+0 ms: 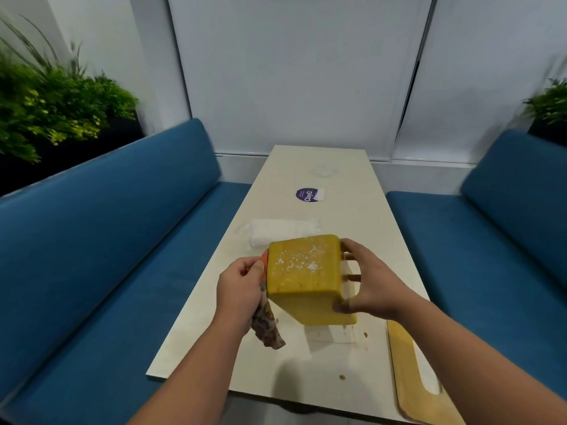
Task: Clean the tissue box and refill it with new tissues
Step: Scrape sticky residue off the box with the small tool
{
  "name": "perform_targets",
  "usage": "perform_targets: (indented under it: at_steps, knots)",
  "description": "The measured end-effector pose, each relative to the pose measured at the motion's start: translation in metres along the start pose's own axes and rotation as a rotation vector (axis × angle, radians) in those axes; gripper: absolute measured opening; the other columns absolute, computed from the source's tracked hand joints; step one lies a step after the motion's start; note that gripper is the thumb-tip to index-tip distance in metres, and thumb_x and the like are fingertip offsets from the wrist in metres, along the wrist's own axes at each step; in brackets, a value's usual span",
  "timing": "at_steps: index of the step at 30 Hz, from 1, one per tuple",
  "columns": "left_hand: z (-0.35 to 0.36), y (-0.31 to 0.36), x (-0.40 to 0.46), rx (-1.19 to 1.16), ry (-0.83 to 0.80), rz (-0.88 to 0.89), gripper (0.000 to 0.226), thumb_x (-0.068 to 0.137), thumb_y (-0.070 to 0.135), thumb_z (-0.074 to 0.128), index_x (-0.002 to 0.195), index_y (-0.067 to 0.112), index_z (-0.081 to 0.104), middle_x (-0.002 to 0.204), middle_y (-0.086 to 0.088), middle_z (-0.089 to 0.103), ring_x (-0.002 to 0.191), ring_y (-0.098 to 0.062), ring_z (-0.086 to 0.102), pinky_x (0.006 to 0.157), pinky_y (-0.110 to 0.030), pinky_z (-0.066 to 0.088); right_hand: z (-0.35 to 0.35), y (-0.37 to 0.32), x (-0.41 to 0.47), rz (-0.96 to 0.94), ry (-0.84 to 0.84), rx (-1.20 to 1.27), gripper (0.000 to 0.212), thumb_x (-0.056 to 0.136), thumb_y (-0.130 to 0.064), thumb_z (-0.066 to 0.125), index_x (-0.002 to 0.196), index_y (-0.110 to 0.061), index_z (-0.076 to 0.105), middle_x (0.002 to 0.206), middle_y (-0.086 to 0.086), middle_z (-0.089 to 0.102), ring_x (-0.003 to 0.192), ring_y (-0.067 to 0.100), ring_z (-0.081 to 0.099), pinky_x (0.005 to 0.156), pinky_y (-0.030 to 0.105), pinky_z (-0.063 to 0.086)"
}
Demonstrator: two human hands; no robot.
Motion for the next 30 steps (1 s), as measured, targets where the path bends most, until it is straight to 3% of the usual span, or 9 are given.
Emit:
perform_targets:
  at_steps: [3, 6, 11, 14, 18, 22, 30]
  knots:
    - [0.009, 0.010, -0.009, -0.033, -0.026, 0.042, 0.012, 0.093, 0.025, 0.061, 0.086, 0.026, 0.070, 0.083, 0.007, 0.070, 0.083, -0.014, 0.066, 0.075, -0.035, 0.055, 0.003, 0.006, -0.011, 0.006, -0.006, 0.220, 0.120, 0.051, -0.027, 0.097, 0.144, -0.048, 0.023, 0.137, -0.016, 0.038, 0.125, 0.004, 0.043, 0.082, 0.014, 0.052]
    - [0.019, 0.011, -0.015, -0.016, -0.058, 0.075, 0.013, 0.094, 0.024, 0.060, 0.088, 0.026, 0.071, 0.081, 0.009, 0.071, 0.082, -0.011, 0.066, 0.078, -0.035, 0.056, 0.008, 0.012, -0.021, 0.018, -0.008, 0.332, 0.116, 0.051, -0.032, 0.097, 0.138, -0.056, 0.025, 0.140, -0.017, 0.036, 0.127, 0.001, 0.041, 0.084, 0.012, 0.050]
    - [0.025, 0.021, -0.023, 0.063, -0.102, 0.158, 0.015, 0.094, 0.025, 0.059, 0.087, 0.028, 0.071, 0.076, 0.013, 0.070, 0.074, -0.006, 0.064, 0.070, -0.028, 0.054, 0.002, 0.022, -0.028, 0.043, -0.009, 0.212, 0.118, 0.046, -0.050, 0.095, 0.141, -0.050, 0.024, 0.141, -0.021, 0.035, 0.129, 0.004, 0.040, 0.095, 0.024, 0.051]
    - [0.024, 0.039, -0.019, 0.173, -0.158, 0.269, 0.010, 0.092, 0.027, 0.062, 0.091, 0.031, 0.071, 0.071, 0.015, 0.066, 0.065, -0.005, 0.060, 0.066, -0.026, 0.051, -0.007, 0.016, -0.025, -0.001, -0.002, 0.066, 0.110, 0.049, -0.057, 0.090, 0.136, -0.049, 0.024, 0.137, -0.023, 0.036, 0.127, 0.004, 0.041, 0.095, 0.021, 0.049]
    - [0.040, 0.084, -0.013, 0.541, -0.349, 0.596, 0.020, 0.093, 0.026, 0.062, 0.108, 0.036, 0.071, 0.099, 0.024, 0.064, 0.094, 0.003, 0.057, 0.083, -0.015, 0.046, -0.010, 0.005, -0.022, -0.064, -0.020, -0.058, 0.111, 0.053, -0.054, 0.089, 0.141, -0.042, 0.024, 0.135, -0.022, 0.036, 0.123, 0.002, 0.041, 0.096, 0.018, 0.046]
    - [0.066, 0.100, -0.016, 0.961, -0.496, 0.796, 0.023, 0.096, 0.032, 0.056, 0.113, 0.037, 0.070, 0.109, 0.021, 0.062, 0.102, -0.003, 0.051, 0.089, -0.023, 0.044, -0.013, -0.002, -0.021, -0.122, -0.004, -0.151, 0.115, 0.052, -0.060, 0.086, 0.146, -0.032, 0.026, 0.135, -0.019, 0.037, 0.121, 0.003, 0.041, 0.098, 0.021, 0.046]
    - [0.133, 0.109, -0.052, 1.127, -0.596, 0.970, 0.028, 0.097, 0.040, 0.047, 0.117, 0.040, 0.066, 0.119, 0.018, 0.062, 0.108, -0.009, 0.050, 0.093, -0.031, 0.045, -0.013, -0.007, -0.024, -0.190, 0.013, -0.177, 0.111, 0.050, -0.063, 0.083, 0.143, -0.032, 0.032, 0.131, -0.018, 0.043, 0.116, 0.004, 0.044, 0.098, 0.029, 0.048]
Point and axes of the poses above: each hand's wrist, its own x-axis towards the middle knuckle, its own z-axis out of the palm, y = z × x, the point moved 9 cm from there along x, towards the middle knuckle
